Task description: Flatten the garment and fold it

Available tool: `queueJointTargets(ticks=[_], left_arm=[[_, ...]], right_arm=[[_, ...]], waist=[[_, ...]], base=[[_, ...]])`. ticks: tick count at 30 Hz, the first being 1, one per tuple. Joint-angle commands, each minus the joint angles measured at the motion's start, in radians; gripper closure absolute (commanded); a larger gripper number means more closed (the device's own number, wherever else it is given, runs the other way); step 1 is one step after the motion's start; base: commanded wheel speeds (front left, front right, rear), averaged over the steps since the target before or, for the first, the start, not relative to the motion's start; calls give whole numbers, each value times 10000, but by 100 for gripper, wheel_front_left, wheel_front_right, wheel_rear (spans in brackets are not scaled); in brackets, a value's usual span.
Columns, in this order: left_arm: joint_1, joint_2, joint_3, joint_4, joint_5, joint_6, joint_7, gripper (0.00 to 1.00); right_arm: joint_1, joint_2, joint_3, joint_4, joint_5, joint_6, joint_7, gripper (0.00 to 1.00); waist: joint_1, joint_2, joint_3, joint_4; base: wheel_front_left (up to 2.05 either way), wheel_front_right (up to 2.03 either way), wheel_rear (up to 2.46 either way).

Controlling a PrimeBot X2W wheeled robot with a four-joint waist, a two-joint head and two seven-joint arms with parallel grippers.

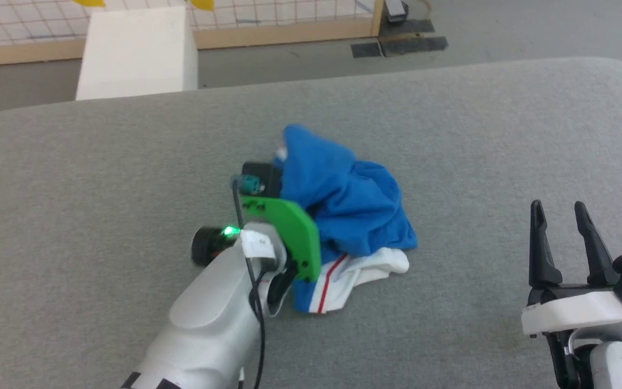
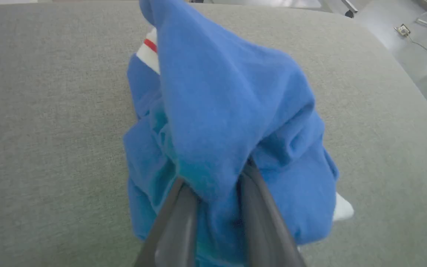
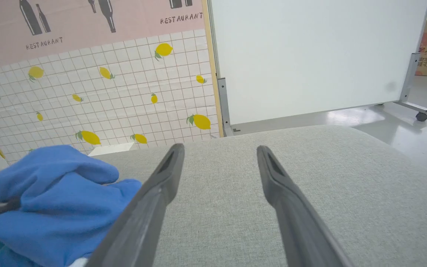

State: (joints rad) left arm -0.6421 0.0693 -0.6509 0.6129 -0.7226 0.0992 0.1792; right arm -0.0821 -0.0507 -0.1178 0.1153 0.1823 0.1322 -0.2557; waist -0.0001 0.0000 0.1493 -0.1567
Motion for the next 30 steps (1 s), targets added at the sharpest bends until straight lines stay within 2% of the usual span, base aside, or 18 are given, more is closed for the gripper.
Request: queueJointTargets(ticks=[1,5,6,7,8,9,15,20,24,30], left_arm=[[-69,26,11,433,-41,19,35,100],[-235,-55,-72,1618,-295,-206,356,100],[-333,-84,-42,1766,-375,-248,270,95],[-428,-104,-44,1844,-416,-300,182,82],[-552,-125,-50,1908,-458,-373,47,12],[-654,-138,-58,1946,-484,-431,-76,0],[-1163,-179,-192,1659,-660,-907,-888,0],[-1055,-122,-129,864,-629,-928,-1777,0],[-458,338,176,-173,-460,-512,-2785,0],[1321,1307,884,-2328,33,567,-4207,0]], right_arm=[[-120,5,48,64,88,-15,-52,0],[-190,5,49,109,123,-15,-56,0],[-206,5,-14,87,122,-15,-57,0],[-213,5,-75,67,117,-15,-57,0],[-213,5,-150,50,98,-15,-58,0],[-210,5,-204,39,70,-15,-58,0],[-144,5,-390,16,-50,-15,-59,0],[45,5,-419,-6,-96,-15,-60,0],[270,5,-494,-52,-121,-15,-51,0],[590,5,-592,-230,-109,-15,49,0]], waist=[[1,0,356,-355],[1,0,591,-424],[1,0,639,-379],[1,0,663,-331],[1,0,661,-260],[1,0,645,-190],[1,0,216,425],[1,0,-279,917],[1,0,-610,1197],[1,0,-860,1486]], base=[[0,0,0],[0,0,0],[0,0,0],[0,0,0],[0,0,0],[0,0,0],[0,0,0],[0,0,0],[0,0,0],[0,0,0]])
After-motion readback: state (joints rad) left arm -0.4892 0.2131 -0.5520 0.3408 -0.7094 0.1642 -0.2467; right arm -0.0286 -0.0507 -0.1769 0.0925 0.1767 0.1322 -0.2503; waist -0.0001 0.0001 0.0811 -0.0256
